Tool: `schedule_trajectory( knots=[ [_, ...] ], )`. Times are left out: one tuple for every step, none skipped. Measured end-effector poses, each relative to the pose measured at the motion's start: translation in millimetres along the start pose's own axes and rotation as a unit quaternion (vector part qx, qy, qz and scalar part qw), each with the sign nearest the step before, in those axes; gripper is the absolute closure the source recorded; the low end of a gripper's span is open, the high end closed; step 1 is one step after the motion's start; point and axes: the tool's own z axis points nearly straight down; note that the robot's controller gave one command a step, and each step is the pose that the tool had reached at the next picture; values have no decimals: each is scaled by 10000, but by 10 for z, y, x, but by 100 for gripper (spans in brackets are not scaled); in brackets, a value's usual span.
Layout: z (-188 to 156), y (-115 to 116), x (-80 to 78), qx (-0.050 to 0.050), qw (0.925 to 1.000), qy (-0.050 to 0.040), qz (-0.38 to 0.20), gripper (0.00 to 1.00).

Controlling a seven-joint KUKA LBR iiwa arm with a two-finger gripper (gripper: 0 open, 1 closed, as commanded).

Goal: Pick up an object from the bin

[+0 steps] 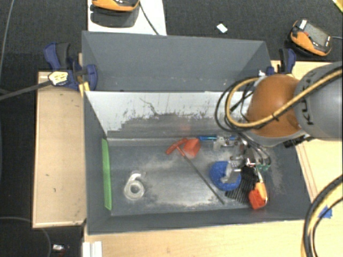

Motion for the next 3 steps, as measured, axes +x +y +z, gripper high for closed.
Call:
schedule_trajectory(
  knots=[
    [-40, -122, 604, 7, 9917, 50, 1284, 0],
    [273, -228, 290, 0, 9899, -34, 1417, 0],
    [258, -135, 317, 6, 9914, 1, 1305, 100]
  ],
)
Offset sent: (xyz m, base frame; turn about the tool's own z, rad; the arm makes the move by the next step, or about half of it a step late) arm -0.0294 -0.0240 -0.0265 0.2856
